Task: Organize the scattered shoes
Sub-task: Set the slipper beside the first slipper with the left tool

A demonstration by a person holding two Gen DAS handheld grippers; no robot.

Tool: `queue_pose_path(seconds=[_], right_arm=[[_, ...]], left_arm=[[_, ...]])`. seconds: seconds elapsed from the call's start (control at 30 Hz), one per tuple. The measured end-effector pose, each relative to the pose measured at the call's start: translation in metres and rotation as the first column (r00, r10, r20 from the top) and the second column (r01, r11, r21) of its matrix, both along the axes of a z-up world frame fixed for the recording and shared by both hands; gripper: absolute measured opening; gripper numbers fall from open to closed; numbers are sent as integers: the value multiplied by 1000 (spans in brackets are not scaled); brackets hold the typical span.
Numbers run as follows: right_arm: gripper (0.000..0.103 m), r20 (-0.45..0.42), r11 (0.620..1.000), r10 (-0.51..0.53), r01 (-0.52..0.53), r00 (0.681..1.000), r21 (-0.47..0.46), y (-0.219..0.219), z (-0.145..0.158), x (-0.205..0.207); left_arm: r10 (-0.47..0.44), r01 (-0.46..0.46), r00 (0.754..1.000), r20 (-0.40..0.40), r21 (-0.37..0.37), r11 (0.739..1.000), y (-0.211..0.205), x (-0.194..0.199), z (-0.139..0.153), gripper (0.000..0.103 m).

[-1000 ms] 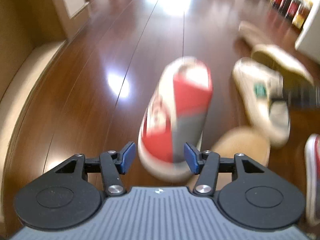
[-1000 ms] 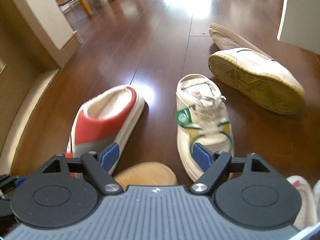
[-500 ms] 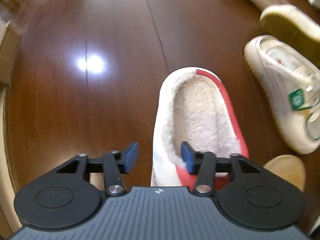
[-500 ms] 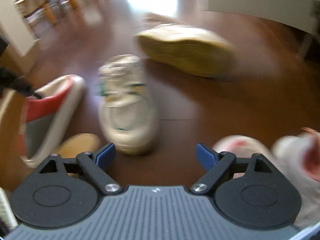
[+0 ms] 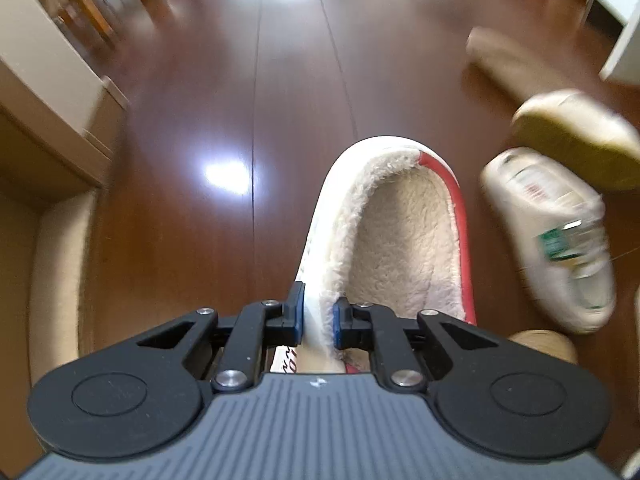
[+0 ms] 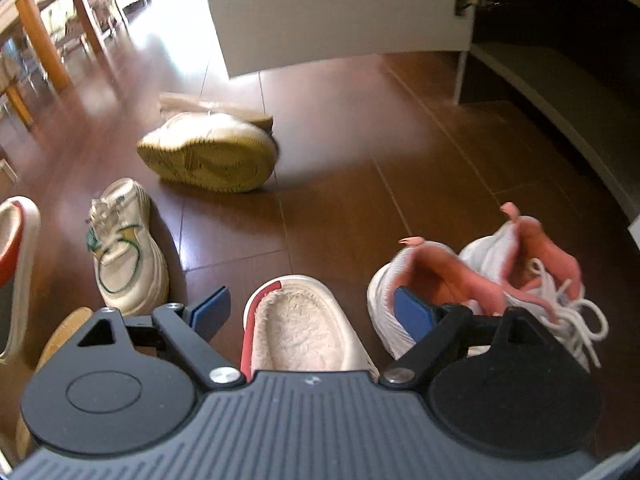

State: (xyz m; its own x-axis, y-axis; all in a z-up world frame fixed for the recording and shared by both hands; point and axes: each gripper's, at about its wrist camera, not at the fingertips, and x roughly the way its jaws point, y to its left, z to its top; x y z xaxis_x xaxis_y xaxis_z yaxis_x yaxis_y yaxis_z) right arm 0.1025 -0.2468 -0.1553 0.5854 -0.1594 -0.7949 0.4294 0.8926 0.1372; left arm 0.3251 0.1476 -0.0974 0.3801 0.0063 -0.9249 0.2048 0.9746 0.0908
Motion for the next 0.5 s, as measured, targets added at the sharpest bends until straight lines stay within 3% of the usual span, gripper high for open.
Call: queue_pose_path(seconds=[0.1,0.2,0.33,0.5], right_arm=[[89,53,999,-48,47,997,17,-11,20,-27],[90,91,995,-101,99,991,34,-26,37,-55],[91,123,986,-165,162,979,30,-49,58,-97],[91,127,968,-252,248,959,45,-72,67,-138]], left_arm=[[12,-12,1000,-2,-89,996,-21,-32,39,13],[-10,3,999,-40,-159,987,-62,-61,50,13],[-58,29,991,-123,-223,974,-116,-89,31,14],[-69,2,965,-255,-258,966,-194,-108,-42,14]])
